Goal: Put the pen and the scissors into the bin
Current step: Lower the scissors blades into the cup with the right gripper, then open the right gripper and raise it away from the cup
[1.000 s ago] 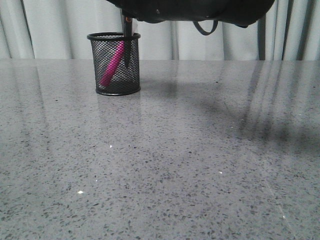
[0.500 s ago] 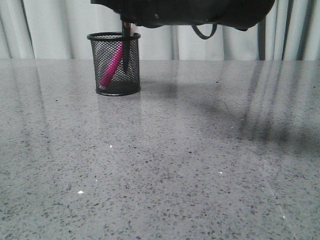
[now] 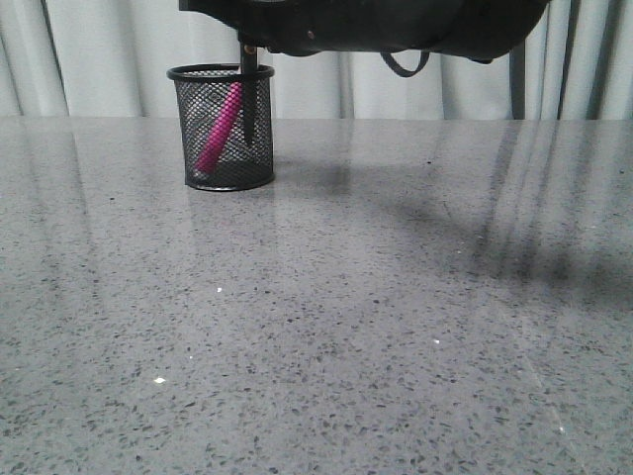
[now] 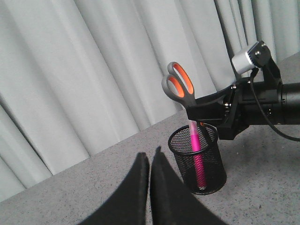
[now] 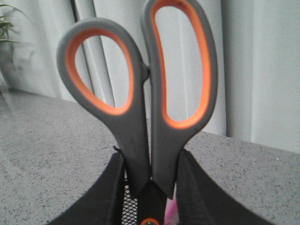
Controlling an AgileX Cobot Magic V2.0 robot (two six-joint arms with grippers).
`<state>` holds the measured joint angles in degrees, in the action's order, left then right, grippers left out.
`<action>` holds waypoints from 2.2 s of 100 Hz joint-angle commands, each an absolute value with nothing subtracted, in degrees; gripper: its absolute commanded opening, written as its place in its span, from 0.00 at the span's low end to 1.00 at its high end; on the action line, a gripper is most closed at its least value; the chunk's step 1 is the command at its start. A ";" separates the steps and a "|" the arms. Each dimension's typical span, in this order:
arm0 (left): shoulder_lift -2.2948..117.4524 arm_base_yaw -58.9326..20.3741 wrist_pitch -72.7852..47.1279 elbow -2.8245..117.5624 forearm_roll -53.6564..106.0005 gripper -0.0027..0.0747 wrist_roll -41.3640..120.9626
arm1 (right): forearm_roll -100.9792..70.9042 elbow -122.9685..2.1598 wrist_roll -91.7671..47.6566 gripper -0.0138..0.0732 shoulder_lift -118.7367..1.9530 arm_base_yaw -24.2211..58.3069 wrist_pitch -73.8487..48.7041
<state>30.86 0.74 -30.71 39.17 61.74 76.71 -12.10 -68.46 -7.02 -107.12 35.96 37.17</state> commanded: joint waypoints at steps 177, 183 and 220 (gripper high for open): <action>31.05 0.64 -26.75 40.59 64.28 0.01 76.44 | -9.43 -69.40 -7.33 0.30 -88.84 32.72 32.86; 31.05 0.64 -26.46 40.59 64.28 0.01 76.44 | -9.43 -69.40 -7.33 0.18 -85.78 31.06 27.11; 30.91 0.64 -23.73 39.59 64.72 0.01 74.32 | -8.65 -65.63 -7.33 0.08 -67.14 20.06 9.48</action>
<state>30.86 0.74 -26.90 38.60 61.98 75.64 -9.52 -66.44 -6.99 -73.28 21.74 7.14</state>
